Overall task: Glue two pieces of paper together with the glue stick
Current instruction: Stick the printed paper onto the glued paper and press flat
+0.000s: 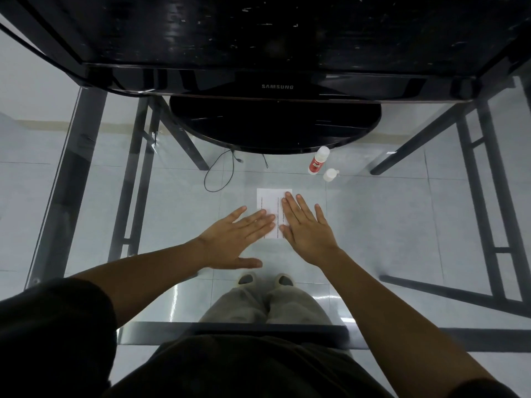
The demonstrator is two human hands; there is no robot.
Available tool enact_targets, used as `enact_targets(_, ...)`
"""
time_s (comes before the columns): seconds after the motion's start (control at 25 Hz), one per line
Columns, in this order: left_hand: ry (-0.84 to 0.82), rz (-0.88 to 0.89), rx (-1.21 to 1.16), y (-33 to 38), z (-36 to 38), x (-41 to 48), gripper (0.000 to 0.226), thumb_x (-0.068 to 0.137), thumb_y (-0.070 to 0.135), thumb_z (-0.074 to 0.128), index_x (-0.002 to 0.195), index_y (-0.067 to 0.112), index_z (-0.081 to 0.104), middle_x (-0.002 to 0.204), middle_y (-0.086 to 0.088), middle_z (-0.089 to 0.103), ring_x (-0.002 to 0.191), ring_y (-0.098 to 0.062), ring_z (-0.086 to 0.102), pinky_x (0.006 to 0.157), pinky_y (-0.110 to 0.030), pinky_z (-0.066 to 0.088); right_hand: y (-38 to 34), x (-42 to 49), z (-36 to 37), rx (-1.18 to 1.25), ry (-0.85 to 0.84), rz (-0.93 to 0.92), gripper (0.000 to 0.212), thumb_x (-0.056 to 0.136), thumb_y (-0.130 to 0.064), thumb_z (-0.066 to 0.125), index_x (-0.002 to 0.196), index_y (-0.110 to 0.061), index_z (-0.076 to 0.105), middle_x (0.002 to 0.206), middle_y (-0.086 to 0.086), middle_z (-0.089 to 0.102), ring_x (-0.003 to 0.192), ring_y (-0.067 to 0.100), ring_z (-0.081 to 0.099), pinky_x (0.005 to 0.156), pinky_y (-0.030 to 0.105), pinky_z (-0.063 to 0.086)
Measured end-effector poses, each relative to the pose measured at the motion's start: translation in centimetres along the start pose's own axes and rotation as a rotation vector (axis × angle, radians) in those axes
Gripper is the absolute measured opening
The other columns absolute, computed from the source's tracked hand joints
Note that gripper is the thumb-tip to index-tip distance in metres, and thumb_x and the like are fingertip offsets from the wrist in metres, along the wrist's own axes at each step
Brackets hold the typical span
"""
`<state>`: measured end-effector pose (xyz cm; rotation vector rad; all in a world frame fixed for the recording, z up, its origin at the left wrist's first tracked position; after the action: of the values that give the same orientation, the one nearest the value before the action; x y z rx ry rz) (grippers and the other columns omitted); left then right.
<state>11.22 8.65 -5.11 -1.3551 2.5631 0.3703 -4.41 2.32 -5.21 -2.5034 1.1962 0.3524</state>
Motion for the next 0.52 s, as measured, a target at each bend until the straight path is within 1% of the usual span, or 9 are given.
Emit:
enact_targets(0.08,-0.016,0.022,-0.018,0.86,0.65,-0.78,0.082,0.082,0.076,0.008,0.139,0.026,-0.025,0.149,0.005,-0.018,0.138,-0.017,-0.018,0.106,-0.044,-0.019,0.01,0.0,0.07,0.001,-0.008,0.003,0.063,0.095,-0.05,0.018,0.146,-0.02,-0.004,0.158,0.001,-0.007,0.144,0.022,-0.009,0.114,0.043,-0.006)
enact_targets(0.2,-0.031,0.023,-0.034,0.69,0.74,-0.88,0.079,0.083,0.074,0.008,0.136,0.03,-0.029,0.148,0.007,-0.019,0.136,-0.015,-0.022,0.105,-0.043,-0.019,-0.03,0.02,0.03,0.027,-0.012,-0.004,0.063,0.095,-0.05,0.017,0.146,-0.019,-0.004,0.158,0.001,-0.008,0.144,0.023,-0.009,0.113,0.044,-0.007)
enact_targets(0.28,-0.037,0.025,-0.038,0.66,0.64,-0.92,0.076,0.084,0.073,0.006,0.136,0.03,-0.029,0.148,0.007,-0.019,0.136,-0.014,-0.023,0.106,-0.042,-0.017,-0.05,-0.04,-0.01,0.081,-0.006,-0.001,0.063,0.095,-0.049,0.016,0.147,-0.02,-0.003,0.158,0.0,-0.008,0.144,0.022,-0.009,0.113,0.043,-0.009)
enact_targets(0.36,-0.04,0.015,-0.057,0.73,0.58,-1.02,0.074,0.084,0.073,0.005,0.135,0.031,-0.03,0.148,0.008,-0.019,0.136,-0.013,-0.024,0.107,-0.041,-0.016,-0.1,-0.11,-0.16,0.14,0.03,0.04,0.062,0.095,-0.049,0.017,0.147,-0.021,0.0,0.158,-0.001,-0.007,0.144,0.02,-0.007,0.112,0.041,-0.009)
enact_targets(0.44,-0.051,0.005,-0.074,0.76,0.54,-0.94,0.073,0.083,0.073,0.002,0.135,0.032,-0.03,0.147,0.009,-0.021,0.135,-0.012,-0.025,0.107,-0.04,-0.018,-0.31,-0.22,-0.1,0.118,0.056,0.085,0.063,0.094,-0.051,0.015,0.147,-0.021,-0.002,0.158,-0.001,-0.006,0.144,0.018,-0.007,0.112,0.041,-0.01)
enact_targets(0.52,-0.064,0.014,-0.092,0.87,0.46,-0.86,0.073,0.083,0.072,0.0,0.138,0.031,-0.024,0.148,0.01,-0.02,0.137,-0.011,-0.023,0.109,-0.037,-0.017,-0.57,-0.26,0.11,0.055,0.061,0.106,0.063,0.093,-0.052,0.011,0.146,-0.021,-0.005,0.158,-0.001,-0.007,0.144,0.018,-0.009,0.112,0.042,-0.01)
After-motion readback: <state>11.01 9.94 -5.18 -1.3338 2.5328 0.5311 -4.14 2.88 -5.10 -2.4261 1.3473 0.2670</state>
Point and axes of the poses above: each hand's wrist, its own x-axis towards the middle knuckle, its own z-axis out of the palm, y = z × x, the point moved 5 cm from there along x, towards the middle knuckle
